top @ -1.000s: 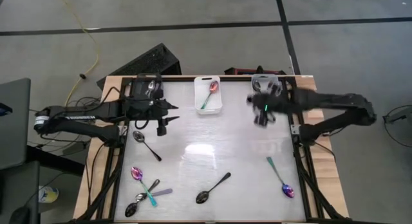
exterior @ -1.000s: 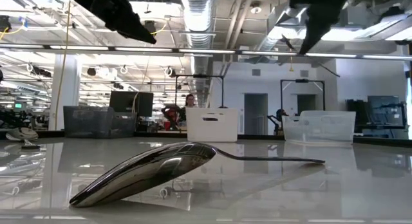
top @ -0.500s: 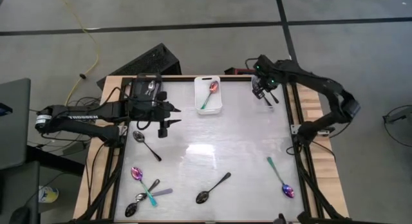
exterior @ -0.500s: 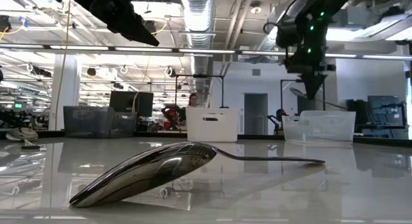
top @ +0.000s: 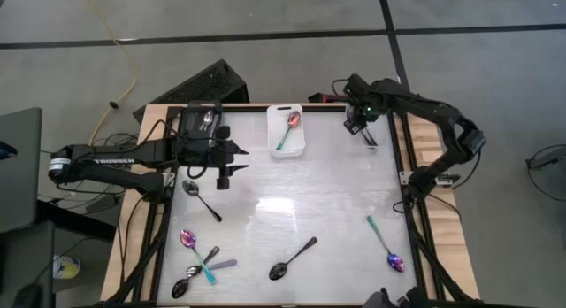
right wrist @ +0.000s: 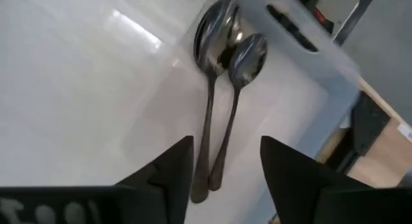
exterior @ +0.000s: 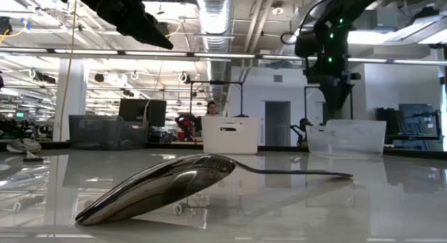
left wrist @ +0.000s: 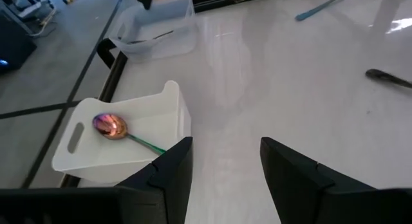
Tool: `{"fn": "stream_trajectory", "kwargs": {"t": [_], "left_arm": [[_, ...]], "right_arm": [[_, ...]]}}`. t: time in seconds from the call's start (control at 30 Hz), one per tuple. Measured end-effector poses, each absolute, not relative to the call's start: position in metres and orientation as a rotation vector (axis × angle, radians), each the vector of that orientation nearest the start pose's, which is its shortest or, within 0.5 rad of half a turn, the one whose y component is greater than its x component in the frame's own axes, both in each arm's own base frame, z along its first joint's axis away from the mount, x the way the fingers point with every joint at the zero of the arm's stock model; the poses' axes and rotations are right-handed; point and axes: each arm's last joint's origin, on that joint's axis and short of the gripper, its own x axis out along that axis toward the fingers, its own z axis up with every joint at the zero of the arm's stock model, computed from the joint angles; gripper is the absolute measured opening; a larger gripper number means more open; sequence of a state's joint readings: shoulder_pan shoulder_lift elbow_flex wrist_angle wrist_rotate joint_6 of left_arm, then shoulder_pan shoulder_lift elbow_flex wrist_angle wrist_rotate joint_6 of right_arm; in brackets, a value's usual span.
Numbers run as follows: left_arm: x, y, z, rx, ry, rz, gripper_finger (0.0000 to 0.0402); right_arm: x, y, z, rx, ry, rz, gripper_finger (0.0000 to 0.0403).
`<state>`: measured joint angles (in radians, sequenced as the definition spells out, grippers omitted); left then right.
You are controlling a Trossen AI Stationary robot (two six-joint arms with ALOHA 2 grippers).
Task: Sort silverware by color (type)
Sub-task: Put the black spoon into the transparent bin
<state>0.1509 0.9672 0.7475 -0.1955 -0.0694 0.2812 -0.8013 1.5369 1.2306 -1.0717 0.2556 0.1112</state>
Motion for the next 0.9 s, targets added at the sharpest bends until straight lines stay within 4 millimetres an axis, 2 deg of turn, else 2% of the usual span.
{"fn": "stream_trajectory", "kwargs": {"t": [0.13, 0.23, 0.33, 0.43, 0.57, 0.67, 0.8, 0.9], "left_arm": [[0.208, 0.033, 0.287, 0.224, 0.437, 0.131, 0.0167], [0.208, 0.032, 0.287, 0.188, 0.432, 0.105, 0.0167], [0.208, 0.03, 0.287, 0.141, 0.425, 0.069, 0.0167], [0.208, 0.028, 0.286, 0.101, 0.427, 0.028, 0.0167], [0.211, 0.022, 0.272, 0.096, 0.398, -0.006, 0.0167], [0.212, 0.016, 0.256, 0.089, 0.297, -0.024, 0.0167], [0.207, 0.009, 0.231, 0.04, 0.237, -0.044, 0.0167], [0.205, 0.008, 0.225, 0.05, 0.213, -0.042, 0.0167]], "right_arm": [[0.189, -0.199, 0.285, 0.549, 1.253, -0.952, 0.0212], [0.193, -0.183, 0.305, 0.612, 1.161, -0.86, 0.021], [0.203, -0.151, 0.32, 0.595, 1.103, -0.706, 0.0204], [0.221, -0.107, 0.328, 0.52, 1.069, -0.565, 0.0199], [0.252, -0.036, 0.319, 0.401, 0.956, -0.304, 0.0195], [0.274, 0.022, 0.303, 0.303, 0.847, -0.095, 0.0194], [0.292, 0.092, 0.274, 0.206, 0.756, 0.119, 0.0194], [0.3, 0.134, 0.256, 0.095, 0.703, 0.239, 0.0194]]}}
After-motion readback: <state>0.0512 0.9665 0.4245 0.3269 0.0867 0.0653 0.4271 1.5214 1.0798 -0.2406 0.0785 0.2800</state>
